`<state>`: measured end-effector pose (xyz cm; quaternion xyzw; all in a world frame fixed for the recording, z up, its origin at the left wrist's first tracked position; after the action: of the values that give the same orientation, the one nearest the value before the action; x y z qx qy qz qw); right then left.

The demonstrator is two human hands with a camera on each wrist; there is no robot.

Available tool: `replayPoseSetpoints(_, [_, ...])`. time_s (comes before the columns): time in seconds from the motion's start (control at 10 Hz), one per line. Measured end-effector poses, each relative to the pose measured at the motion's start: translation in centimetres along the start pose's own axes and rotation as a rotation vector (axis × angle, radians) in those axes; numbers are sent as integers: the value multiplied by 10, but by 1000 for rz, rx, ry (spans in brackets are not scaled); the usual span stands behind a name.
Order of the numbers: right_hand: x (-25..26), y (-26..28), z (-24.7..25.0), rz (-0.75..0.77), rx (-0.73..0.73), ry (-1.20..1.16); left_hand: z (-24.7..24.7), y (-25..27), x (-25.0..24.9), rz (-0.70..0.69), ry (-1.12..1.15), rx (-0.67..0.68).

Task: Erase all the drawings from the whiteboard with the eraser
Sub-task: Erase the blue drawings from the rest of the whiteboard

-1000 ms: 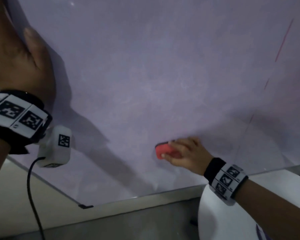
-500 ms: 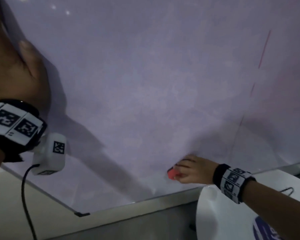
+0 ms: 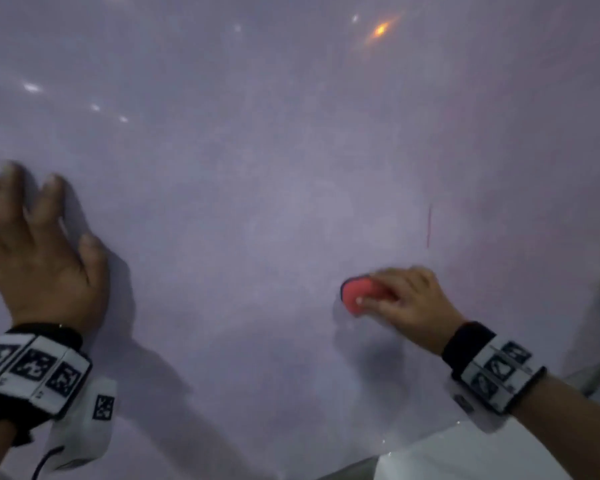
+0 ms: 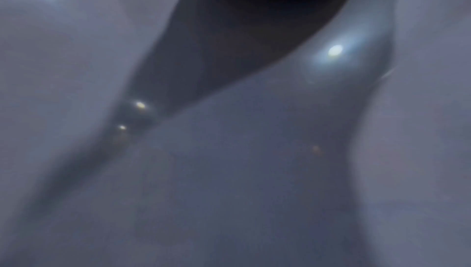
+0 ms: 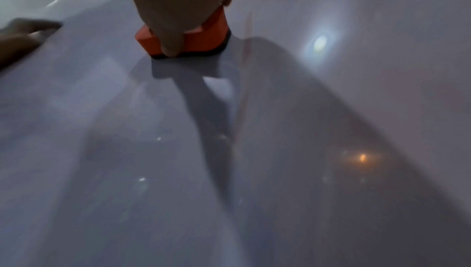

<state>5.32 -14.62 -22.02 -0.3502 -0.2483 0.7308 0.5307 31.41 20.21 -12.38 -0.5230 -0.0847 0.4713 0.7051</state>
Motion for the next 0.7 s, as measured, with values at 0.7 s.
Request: replayPoseSetpoints(0.7, [-133,-19,71,-289,-261,-130,-58,73,-282,-612,-239,-6])
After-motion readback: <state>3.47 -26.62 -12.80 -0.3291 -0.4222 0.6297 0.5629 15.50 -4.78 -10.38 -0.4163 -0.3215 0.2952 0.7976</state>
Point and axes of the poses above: each hand's wrist, its own y-axis away from the middle knuckle, its own z-axis out of the back of the hand, x = y × z, the point moved 8 cm from there along -y, towards the middle knuckle
